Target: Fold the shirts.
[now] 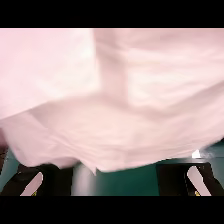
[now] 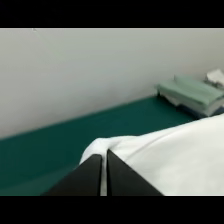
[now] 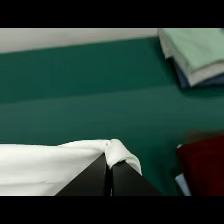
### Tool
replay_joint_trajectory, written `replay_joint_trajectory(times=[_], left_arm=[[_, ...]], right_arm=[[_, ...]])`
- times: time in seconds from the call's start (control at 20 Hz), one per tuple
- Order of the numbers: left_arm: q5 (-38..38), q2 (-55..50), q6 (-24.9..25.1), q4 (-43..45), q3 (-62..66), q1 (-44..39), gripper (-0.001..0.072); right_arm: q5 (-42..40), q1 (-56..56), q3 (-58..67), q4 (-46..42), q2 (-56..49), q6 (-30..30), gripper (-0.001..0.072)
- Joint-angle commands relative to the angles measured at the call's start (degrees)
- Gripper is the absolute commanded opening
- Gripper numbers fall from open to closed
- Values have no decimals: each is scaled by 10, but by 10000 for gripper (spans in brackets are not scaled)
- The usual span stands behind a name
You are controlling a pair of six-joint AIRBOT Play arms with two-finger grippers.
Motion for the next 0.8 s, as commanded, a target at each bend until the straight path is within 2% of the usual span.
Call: replay_joint_trajectory(times=[0.0, 0.1, 0.25, 0.45, 0.55, 0.75], left_arm=[[-57, -63, -4, -19, -132, -2, 28], [-79, -131, 5, -26, -182, -23, 28], [-68, -246, 57, -25, -217, -59, 29], [88, -380, 76, -21, -217, -57, 29], [165, -416, 87, -21, -214, -53, 28], [265, -443, 130, -21, -206, -53, 29]], right_arm=[[66, 50, -76, -4, -74, 4, 11], [74, 111, -124, -33, -138, 20, 10], [64, 189, -184, -97, -243, 27, 11], [-47, 230, -198, -118, -384, 27, 11], [-113, 230, -194, -117, -428, 27, 11], [-184, 230, -129, -118, -477, 27, 11]])
